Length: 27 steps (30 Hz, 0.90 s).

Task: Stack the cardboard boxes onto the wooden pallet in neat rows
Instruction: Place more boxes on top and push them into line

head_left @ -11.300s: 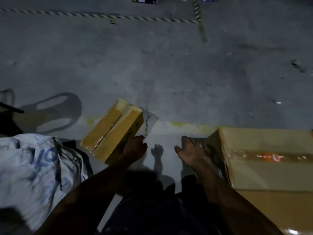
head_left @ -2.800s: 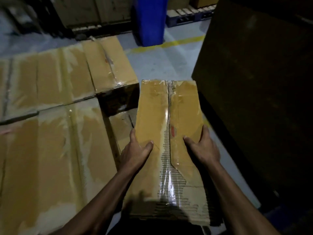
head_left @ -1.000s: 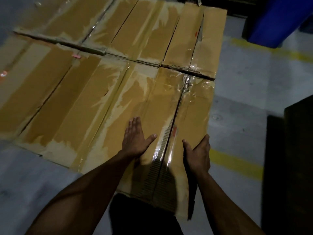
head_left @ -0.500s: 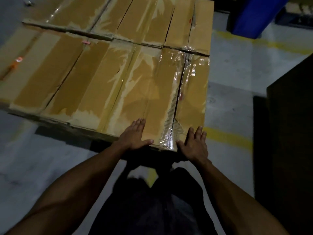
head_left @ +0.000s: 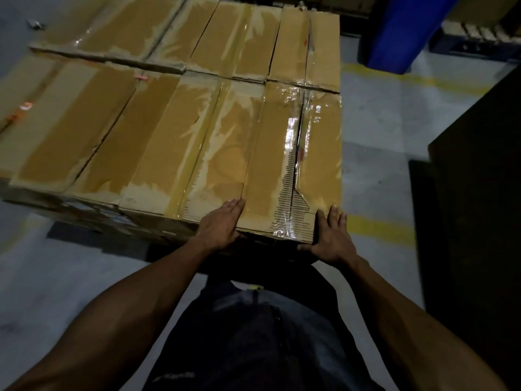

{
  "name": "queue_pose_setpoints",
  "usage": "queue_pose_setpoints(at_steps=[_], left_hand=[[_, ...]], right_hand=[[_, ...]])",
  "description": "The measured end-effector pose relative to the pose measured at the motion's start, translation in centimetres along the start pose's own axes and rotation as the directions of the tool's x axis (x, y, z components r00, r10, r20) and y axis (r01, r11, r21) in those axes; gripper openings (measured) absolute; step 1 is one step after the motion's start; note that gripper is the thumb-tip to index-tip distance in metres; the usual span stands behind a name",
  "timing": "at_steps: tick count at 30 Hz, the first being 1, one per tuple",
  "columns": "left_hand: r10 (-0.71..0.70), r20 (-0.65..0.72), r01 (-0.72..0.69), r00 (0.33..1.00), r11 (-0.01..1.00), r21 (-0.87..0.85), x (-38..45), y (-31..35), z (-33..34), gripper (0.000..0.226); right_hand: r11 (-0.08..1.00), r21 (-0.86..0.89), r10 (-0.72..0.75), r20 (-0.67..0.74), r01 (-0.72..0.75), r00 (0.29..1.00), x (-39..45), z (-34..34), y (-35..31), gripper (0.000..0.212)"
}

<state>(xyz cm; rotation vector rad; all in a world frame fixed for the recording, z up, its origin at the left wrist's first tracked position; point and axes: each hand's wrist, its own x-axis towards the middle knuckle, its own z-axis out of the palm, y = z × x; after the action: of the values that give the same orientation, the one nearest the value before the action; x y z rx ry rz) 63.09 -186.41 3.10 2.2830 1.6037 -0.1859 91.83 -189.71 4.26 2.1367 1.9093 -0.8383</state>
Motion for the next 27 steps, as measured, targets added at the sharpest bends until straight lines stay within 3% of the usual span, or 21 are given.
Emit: queue_pose_setpoints(at_steps=[16,21,27], left_hand=[[-0.059,-0.083,0.064,0.995,0.996,0.06,0.2,0.7,-0.8,0.087],[-0.051,-0.074,0.056,0.996,0.996,0.074,0.2,0.6,-0.8,0.084],[-0.09,-0.061,0.094,0.994,0.994,0.058,0.7,1.0,-0.8,0.083]], right_hand=[[0.999,-0.008,0.044,-0.031,-0.044,0.999,1.3,-1.1,-1.1,0.115],[0.984,-0.118,-0.148,-0.12,0.134,0.982,2.3,-1.2,-4.6,0.096],[0.955,-0.176,-0.245,-0.008,0.24,0.969,3.9,0.7,-5.4,0.079]])
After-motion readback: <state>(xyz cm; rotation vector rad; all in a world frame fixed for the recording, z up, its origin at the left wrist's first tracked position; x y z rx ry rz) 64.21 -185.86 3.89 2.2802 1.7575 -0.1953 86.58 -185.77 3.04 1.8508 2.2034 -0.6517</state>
